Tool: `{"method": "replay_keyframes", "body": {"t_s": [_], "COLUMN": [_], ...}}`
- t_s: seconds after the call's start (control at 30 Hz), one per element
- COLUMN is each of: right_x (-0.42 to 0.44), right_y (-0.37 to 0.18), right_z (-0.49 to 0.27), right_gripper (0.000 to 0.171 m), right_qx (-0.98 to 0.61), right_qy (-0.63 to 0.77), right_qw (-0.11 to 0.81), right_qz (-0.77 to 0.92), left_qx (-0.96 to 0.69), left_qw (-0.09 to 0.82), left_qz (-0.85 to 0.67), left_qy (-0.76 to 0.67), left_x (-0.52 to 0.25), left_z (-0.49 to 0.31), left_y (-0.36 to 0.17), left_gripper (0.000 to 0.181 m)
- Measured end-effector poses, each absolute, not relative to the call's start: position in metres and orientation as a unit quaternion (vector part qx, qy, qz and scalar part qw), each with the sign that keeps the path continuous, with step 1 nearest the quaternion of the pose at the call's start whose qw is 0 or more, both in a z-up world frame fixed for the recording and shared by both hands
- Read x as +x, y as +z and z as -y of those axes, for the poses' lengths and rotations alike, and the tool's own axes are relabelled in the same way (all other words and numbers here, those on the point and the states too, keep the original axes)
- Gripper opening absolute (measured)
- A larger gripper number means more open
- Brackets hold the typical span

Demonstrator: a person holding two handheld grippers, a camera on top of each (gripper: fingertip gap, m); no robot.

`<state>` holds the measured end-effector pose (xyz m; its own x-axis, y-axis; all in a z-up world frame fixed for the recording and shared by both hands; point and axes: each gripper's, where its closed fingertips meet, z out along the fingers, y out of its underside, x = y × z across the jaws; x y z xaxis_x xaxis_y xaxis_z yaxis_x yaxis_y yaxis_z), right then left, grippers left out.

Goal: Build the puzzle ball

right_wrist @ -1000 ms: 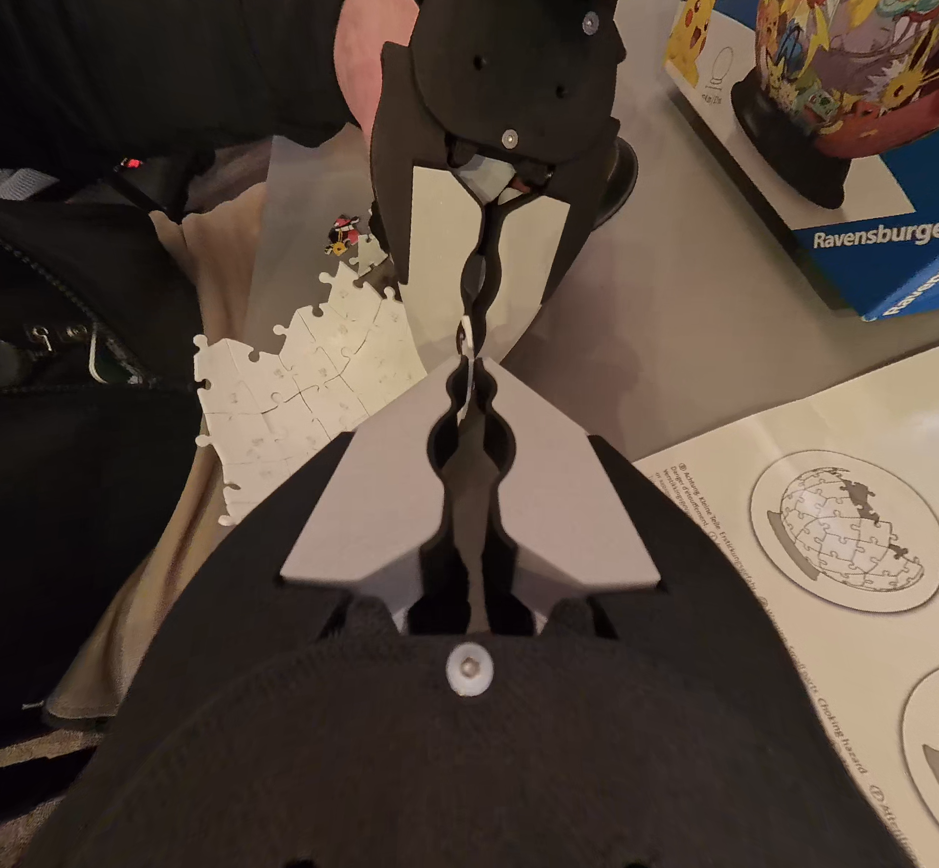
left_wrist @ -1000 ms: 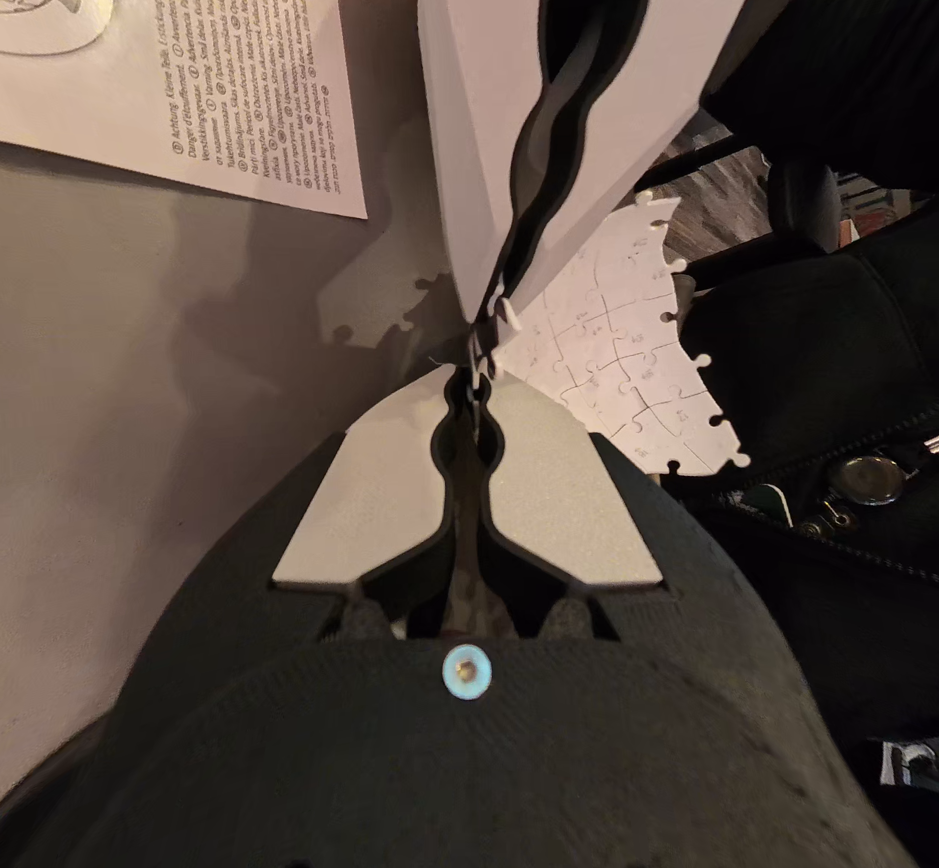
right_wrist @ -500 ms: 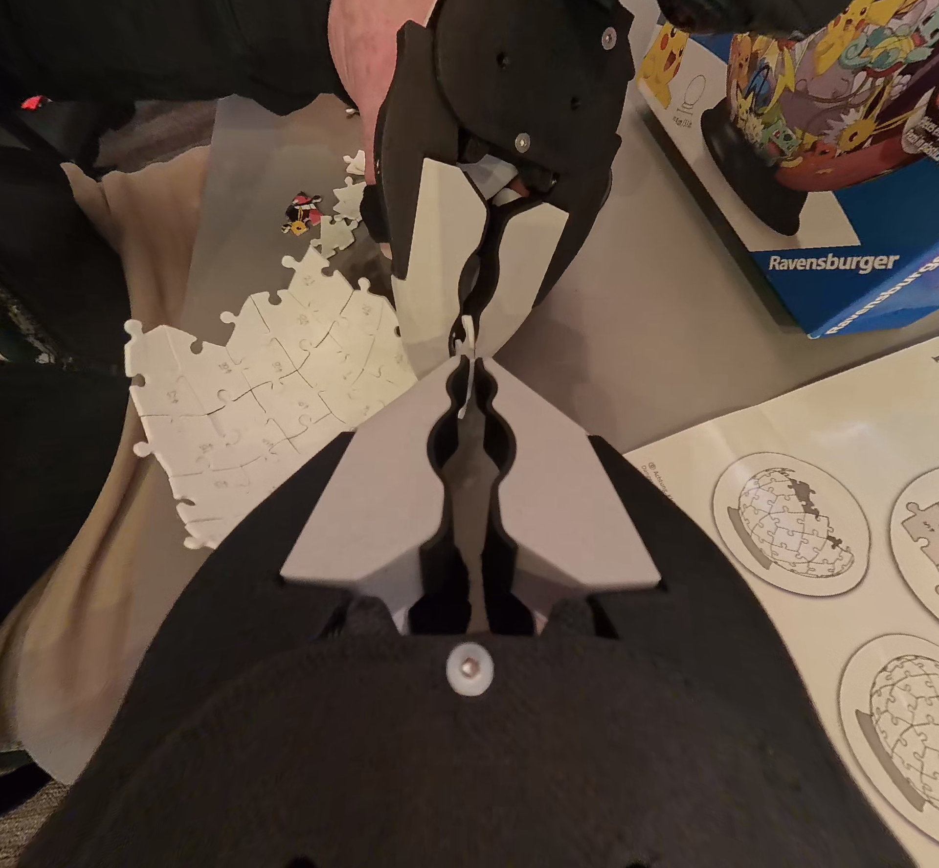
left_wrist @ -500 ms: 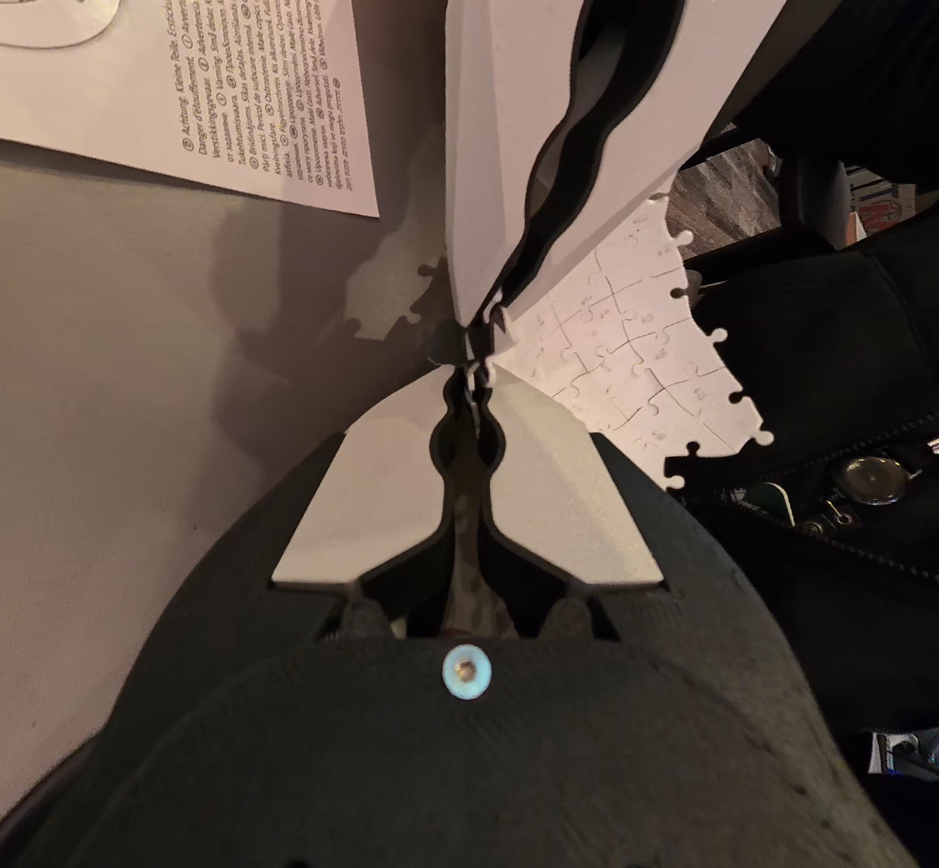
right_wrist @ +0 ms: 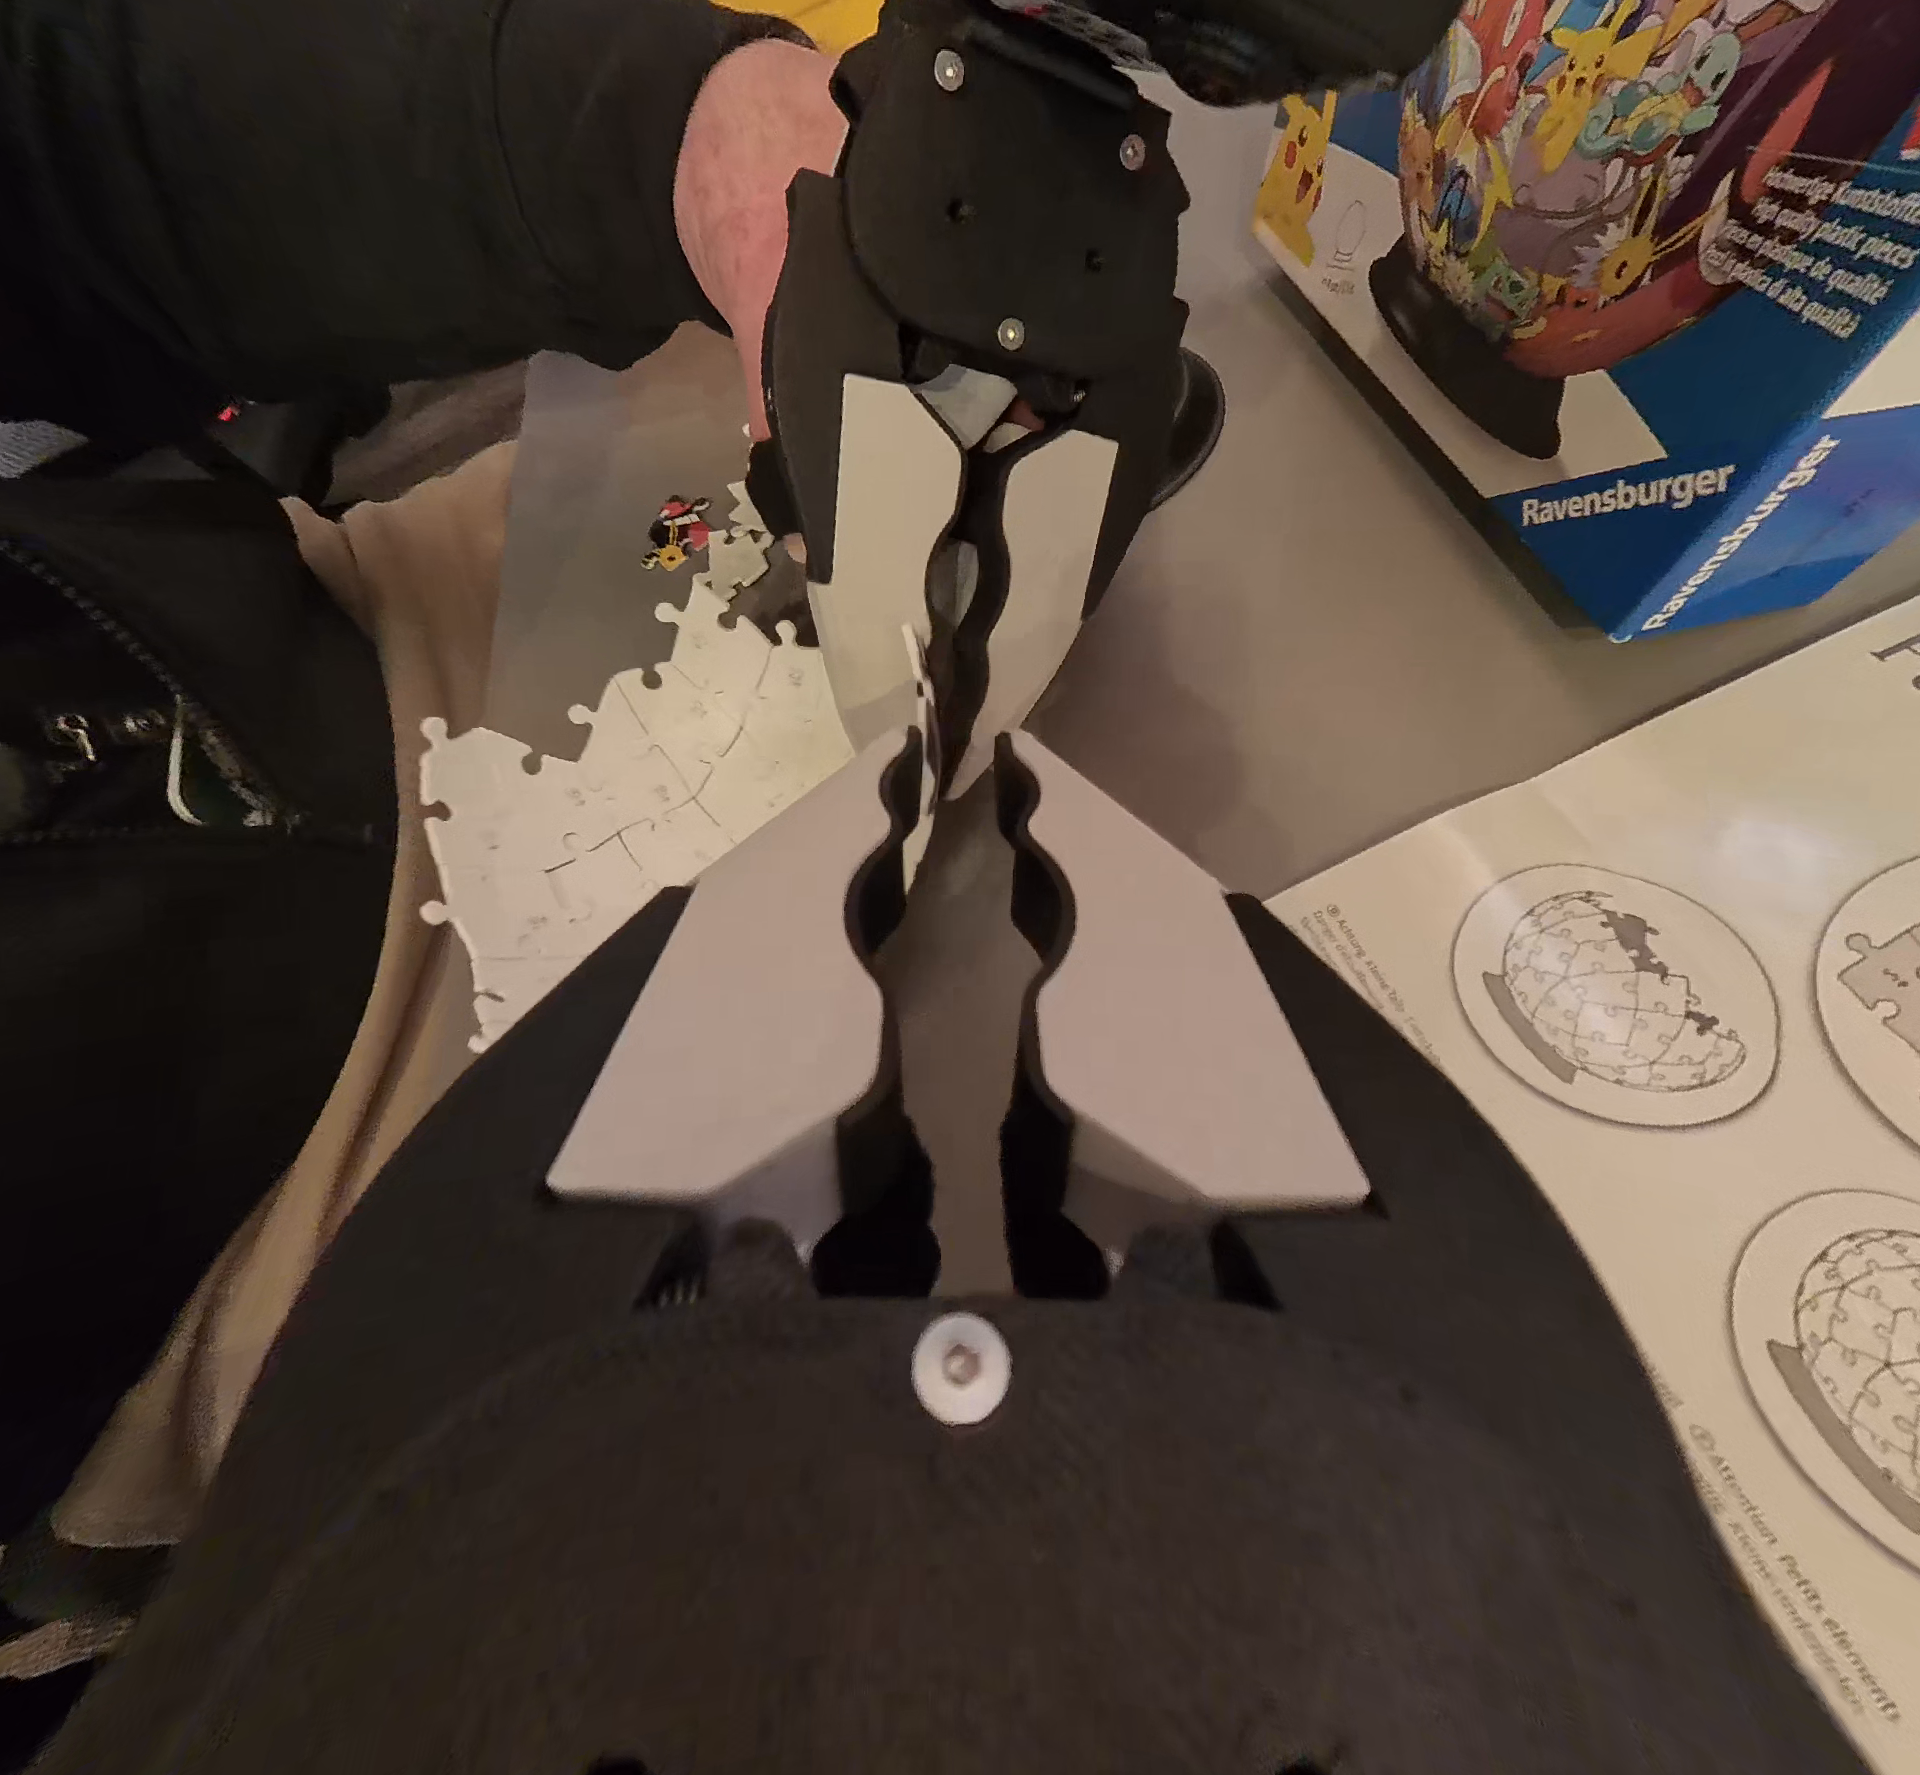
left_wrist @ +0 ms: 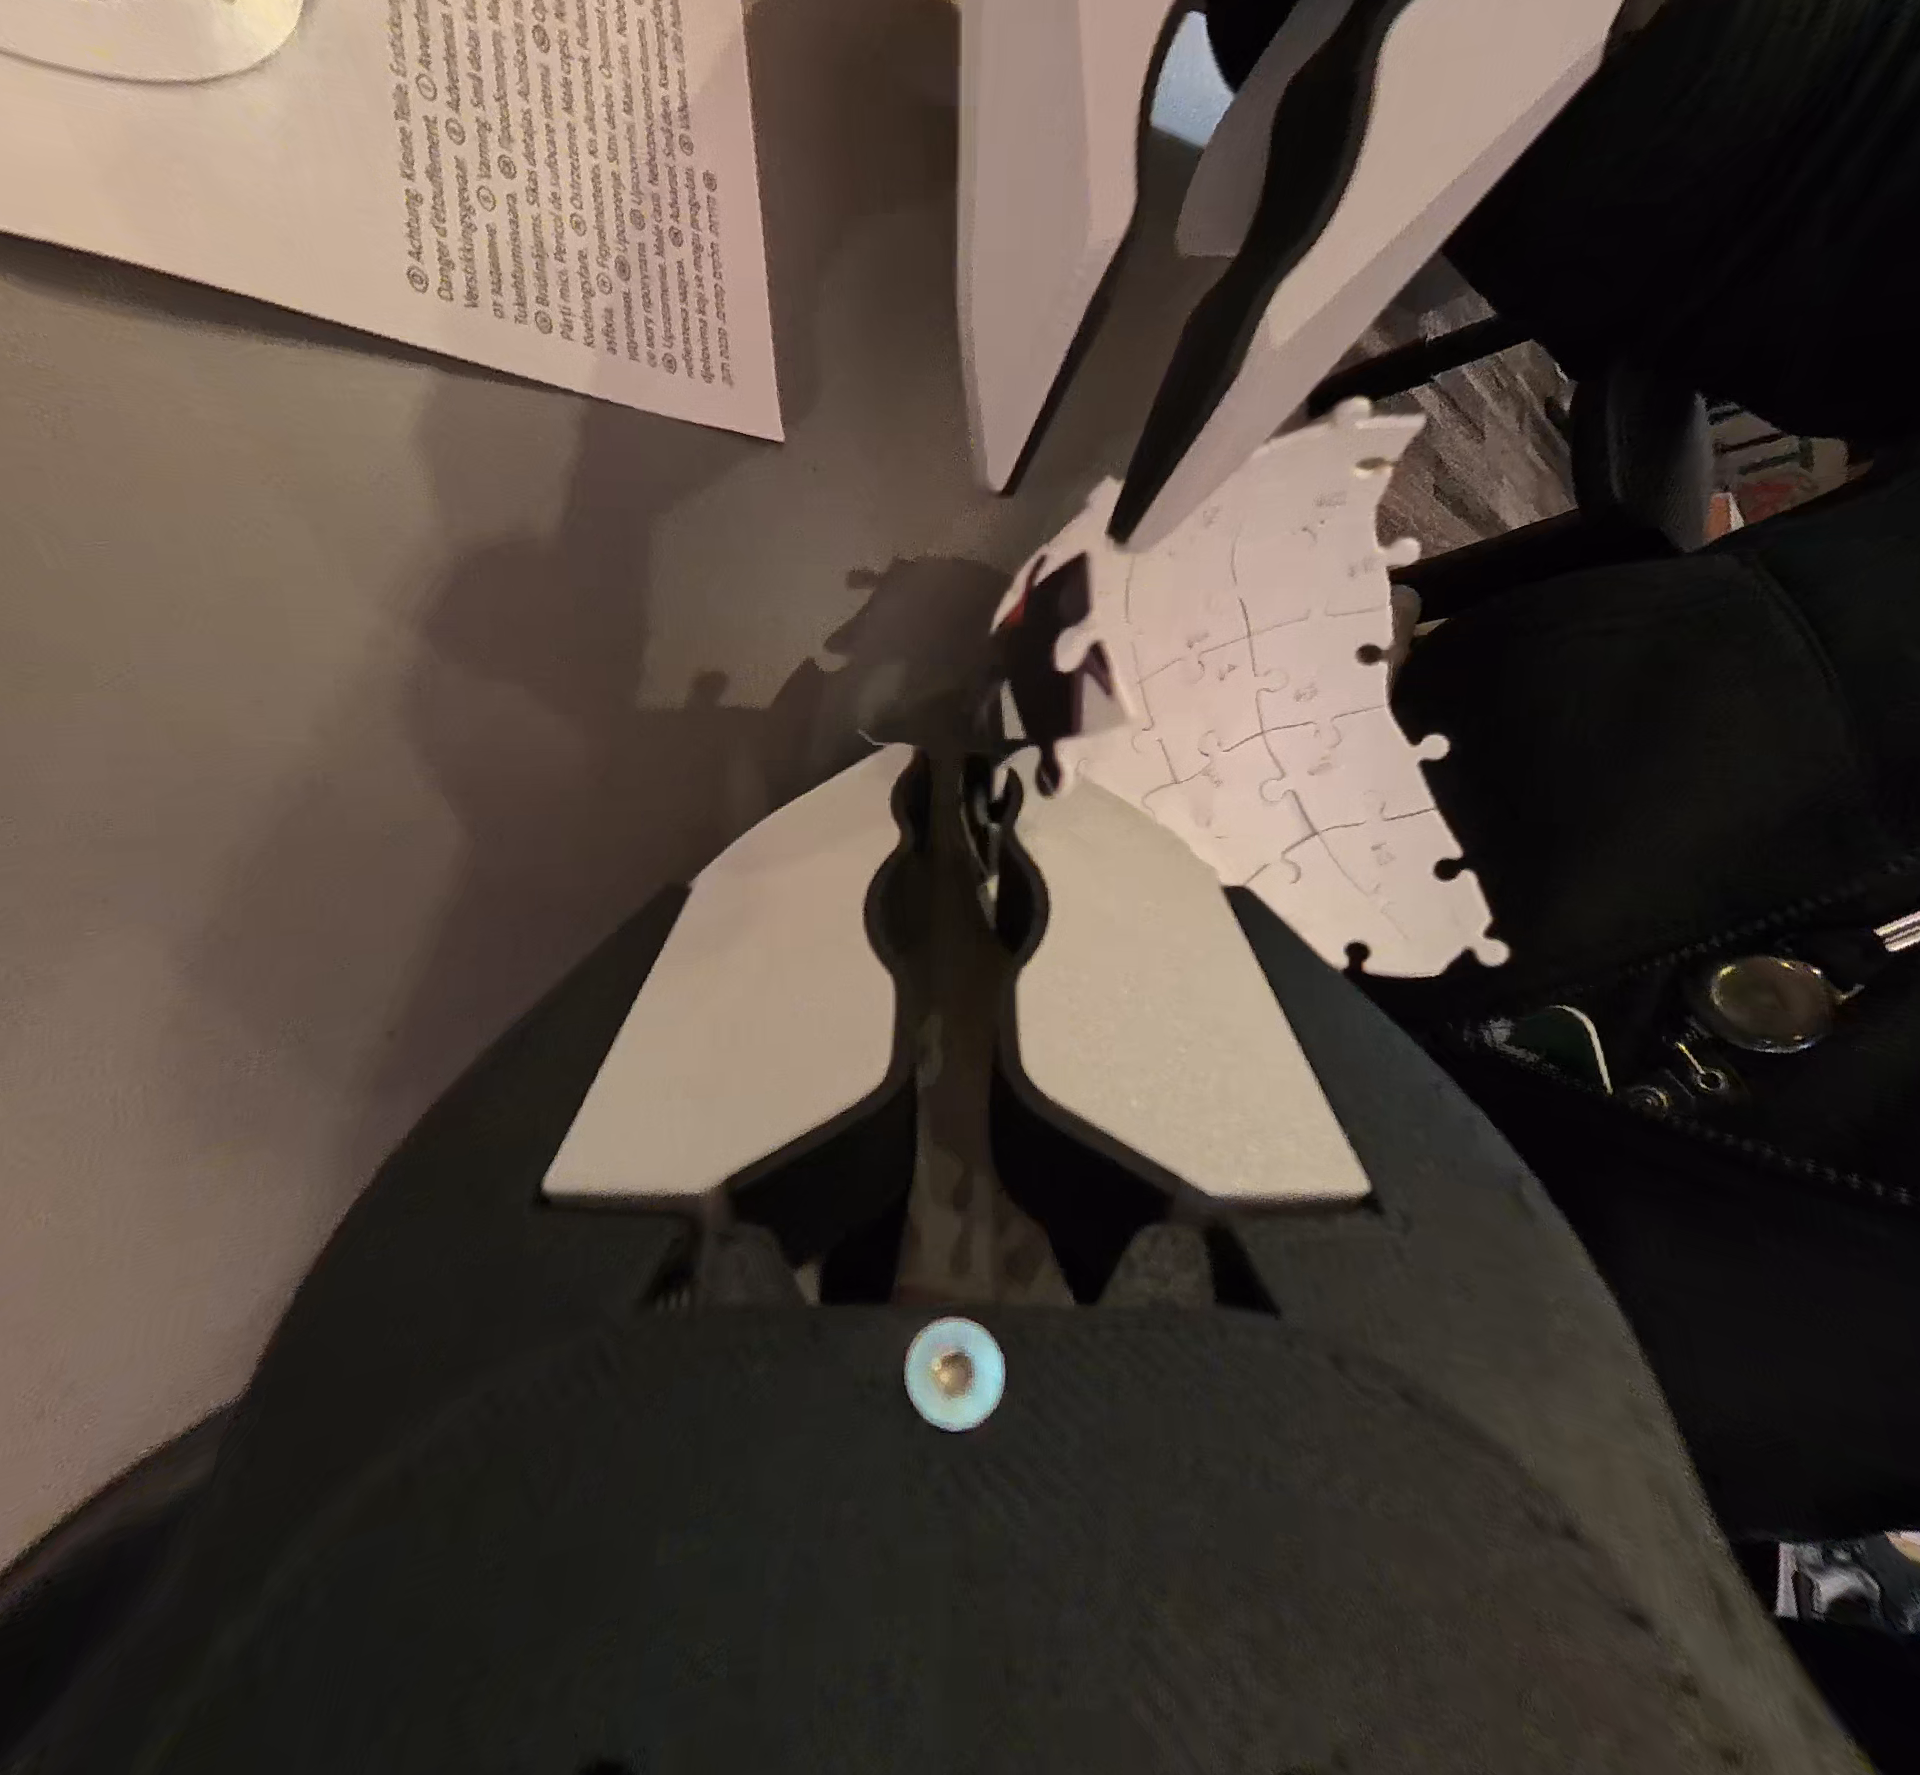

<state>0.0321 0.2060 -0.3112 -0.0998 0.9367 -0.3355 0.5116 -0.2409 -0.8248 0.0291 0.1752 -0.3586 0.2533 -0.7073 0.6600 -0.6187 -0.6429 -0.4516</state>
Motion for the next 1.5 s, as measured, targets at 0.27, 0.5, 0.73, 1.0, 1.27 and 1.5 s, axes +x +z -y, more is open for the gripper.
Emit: {"method": "replay_keyframes", "body": {"t_s": [0.27,0.5,0.73,1.0,1.27,1.5], "right_x": [0.041,0.057,0.066,0.07,0.066,0.066], "right_y": [-0.302,-0.289,-0.293,-0.294,-0.305,-0.305], "right_z": [-0.197,-0.197,-0.186,-0.173,-0.162,-0.16], "right_gripper": [0.01,0.011,0.012,0.014,0.014,0.014], "right_qx": [-0.637,-0.65,-0.663,-0.676,-0.683,-0.679], "right_qy": [0.472,0.473,0.471,0.465,0.457,0.466], "right_qw": [0.228,0.245,0.222,0.203,0.187,0.195], "right_qz": [0.564,0.542,0.537,0.534,0.538,0.533], "left_qx": [-0.808,-0.836,-0.868,-0.897,-0.904,-0.924], "left_qw": [0.095,0.149,0.194,0.21,0.232,0.219], "left_qz": [-0.42,-0.394,-0.345,-0.291,-0.258,-0.261], "left_qy": [-0.402,-0.351,-0.301,-0.258,-0.25,-0.173], "left_x": [0.013,-0.033,-0.09,-0.135,-0.146,-0.157], "left_z": [-0.175,-0.169,-0.142,-0.103,-0.089,-0.081], "left_y": [-0.346,-0.323,-0.311,-0.314,-0.314,-0.323], "left_gripper": [0.023,0.033,0.03,0.031,0.029,0.036]}}
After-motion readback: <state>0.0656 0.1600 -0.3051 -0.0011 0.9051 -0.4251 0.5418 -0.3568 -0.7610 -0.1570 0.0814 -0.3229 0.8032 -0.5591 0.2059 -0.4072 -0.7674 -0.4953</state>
